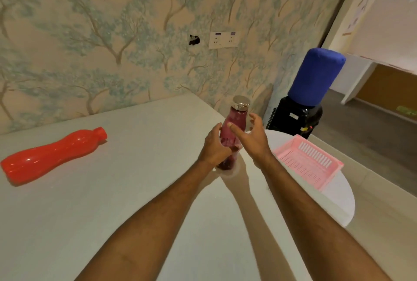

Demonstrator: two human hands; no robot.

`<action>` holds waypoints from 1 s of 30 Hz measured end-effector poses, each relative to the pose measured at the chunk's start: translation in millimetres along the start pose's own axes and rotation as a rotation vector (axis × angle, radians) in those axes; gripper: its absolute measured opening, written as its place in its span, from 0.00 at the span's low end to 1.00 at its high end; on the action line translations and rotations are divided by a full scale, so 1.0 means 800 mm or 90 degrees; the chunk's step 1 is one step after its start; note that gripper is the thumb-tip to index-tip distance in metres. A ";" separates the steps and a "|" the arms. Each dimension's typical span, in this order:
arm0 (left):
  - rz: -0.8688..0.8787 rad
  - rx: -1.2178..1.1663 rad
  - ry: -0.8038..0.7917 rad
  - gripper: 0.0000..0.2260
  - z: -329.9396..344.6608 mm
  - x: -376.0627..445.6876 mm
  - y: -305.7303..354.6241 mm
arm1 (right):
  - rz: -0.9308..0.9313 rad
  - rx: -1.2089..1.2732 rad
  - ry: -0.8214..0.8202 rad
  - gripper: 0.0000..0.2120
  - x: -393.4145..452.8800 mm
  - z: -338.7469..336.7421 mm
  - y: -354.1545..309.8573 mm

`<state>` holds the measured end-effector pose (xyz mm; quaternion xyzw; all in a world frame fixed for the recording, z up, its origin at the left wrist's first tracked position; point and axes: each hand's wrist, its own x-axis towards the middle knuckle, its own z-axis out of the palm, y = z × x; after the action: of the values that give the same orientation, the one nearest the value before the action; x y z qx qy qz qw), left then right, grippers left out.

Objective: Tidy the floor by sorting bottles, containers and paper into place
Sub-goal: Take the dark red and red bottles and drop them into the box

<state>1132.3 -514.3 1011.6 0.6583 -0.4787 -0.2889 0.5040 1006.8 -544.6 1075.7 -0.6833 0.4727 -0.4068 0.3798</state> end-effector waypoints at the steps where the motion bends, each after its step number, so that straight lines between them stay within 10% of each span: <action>1: 0.012 -0.009 -0.001 0.42 0.001 0.002 0.000 | -0.001 0.008 -0.007 0.40 0.003 0.003 0.000; 30: -0.024 -0.057 0.380 0.35 -0.365 -0.263 -0.091 | -0.118 0.201 -0.429 0.22 -0.173 0.321 -0.165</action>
<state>1330.4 -205.2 1017.0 0.7001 -0.2840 -0.1127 0.6453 1255.6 -343.2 1070.3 -0.7519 0.1888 -0.2595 0.5759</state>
